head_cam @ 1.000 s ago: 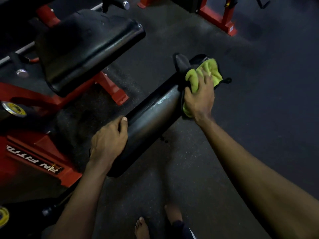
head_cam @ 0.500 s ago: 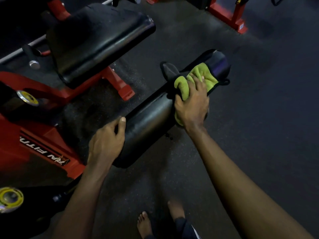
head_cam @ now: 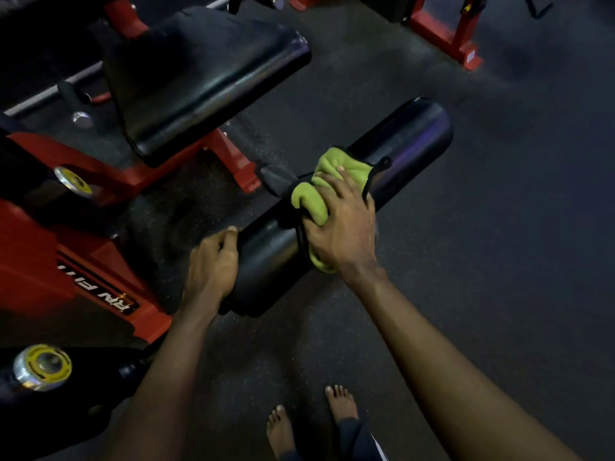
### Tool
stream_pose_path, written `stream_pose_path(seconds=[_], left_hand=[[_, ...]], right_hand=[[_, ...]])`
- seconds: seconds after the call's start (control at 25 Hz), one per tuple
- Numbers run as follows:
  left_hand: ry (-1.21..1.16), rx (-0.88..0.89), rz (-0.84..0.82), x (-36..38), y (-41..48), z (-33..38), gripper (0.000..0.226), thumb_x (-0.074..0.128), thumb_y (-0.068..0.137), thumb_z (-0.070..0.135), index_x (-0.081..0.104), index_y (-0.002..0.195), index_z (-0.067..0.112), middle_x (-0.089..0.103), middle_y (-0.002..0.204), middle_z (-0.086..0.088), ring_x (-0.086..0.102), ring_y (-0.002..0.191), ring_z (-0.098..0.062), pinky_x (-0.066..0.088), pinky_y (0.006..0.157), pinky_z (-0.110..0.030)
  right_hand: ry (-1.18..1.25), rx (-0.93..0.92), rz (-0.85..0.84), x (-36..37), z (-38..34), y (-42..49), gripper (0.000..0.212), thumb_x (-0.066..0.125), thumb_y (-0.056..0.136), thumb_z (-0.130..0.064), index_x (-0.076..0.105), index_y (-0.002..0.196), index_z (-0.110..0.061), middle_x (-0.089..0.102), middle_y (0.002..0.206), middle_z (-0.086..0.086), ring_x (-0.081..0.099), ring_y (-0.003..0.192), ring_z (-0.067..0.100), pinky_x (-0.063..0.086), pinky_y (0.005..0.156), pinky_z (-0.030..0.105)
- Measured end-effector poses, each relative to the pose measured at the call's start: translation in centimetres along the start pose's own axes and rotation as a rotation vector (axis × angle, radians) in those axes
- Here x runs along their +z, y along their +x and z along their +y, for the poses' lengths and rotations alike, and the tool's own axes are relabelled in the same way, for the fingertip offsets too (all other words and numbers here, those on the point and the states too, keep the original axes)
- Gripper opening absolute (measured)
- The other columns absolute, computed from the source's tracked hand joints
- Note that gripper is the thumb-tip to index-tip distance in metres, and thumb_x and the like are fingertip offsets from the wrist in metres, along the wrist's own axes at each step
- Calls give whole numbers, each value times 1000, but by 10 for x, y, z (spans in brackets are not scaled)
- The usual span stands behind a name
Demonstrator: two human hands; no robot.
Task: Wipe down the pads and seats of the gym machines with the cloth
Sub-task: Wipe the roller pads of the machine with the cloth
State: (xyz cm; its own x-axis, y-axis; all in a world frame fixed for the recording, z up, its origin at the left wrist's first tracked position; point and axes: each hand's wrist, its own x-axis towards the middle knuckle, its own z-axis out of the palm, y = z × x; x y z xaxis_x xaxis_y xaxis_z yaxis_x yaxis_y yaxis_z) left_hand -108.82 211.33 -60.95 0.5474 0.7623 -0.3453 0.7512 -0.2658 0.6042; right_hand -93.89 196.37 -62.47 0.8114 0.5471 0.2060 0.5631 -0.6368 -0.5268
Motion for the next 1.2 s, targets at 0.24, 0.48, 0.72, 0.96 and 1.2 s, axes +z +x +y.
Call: stream_pose_path(seconds=[0.24, 0.48, 0.72, 0.96, 1.2], left_hand=[[-81, 41, -130, -9, 3, -33, 41, 31, 106, 45, 66, 124, 34, 63, 122, 8, 56, 114, -16, 42, 103, -38], [-70, -35, -38, -3, -7, -39, 40, 37, 104, 28, 59, 129, 7, 59, 133, -17, 53, 126, -36, 40, 103, -40], [-158, 174, -155, -12, -36, -70, 55, 17, 103, 60, 29, 154, 41, 32, 159, 12, 32, 142, -6, 27, 115, -29], [-41, 130, -174, -10, -32, -80, 66, 16, 100, 60, 20, 159, 29, 27, 164, -1, 28, 148, -18, 23, 114, -29], [-70, 193, -192, -14, -27, -88, 53, 11, 101, 63, 16, 153, 54, 31, 162, 8, 38, 144, -23, 33, 116, -44]], right_hand=[[-1, 54, 41, 13, -24, -23, 58, 69, 79, -39, 63, 134, -22, 55, 146, -4, 28, 151, 20, 24, 117, 51], [-29, -219, -168, 19, -53, -57, 60, 72, 77, -36, 61, 135, -24, 50, 150, -2, 23, 153, 23, 23, 115, 55], [-46, 62, 4, 12, -39, -11, 57, 64, 78, -43, 64, 131, -23, 57, 142, -6, 31, 149, 18, 32, 114, 55], [-45, -130, -131, 24, -65, -70, 61, 68, 81, -41, 57, 139, -23, 49, 151, -3, 21, 154, 23, 24, 116, 59], [-59, 104, -16, 23, -64, -22, 56, 64, 78, -44, 64, 131, -25, 56, 143, -5, 30, 150, 17, 29, 115, 56]])
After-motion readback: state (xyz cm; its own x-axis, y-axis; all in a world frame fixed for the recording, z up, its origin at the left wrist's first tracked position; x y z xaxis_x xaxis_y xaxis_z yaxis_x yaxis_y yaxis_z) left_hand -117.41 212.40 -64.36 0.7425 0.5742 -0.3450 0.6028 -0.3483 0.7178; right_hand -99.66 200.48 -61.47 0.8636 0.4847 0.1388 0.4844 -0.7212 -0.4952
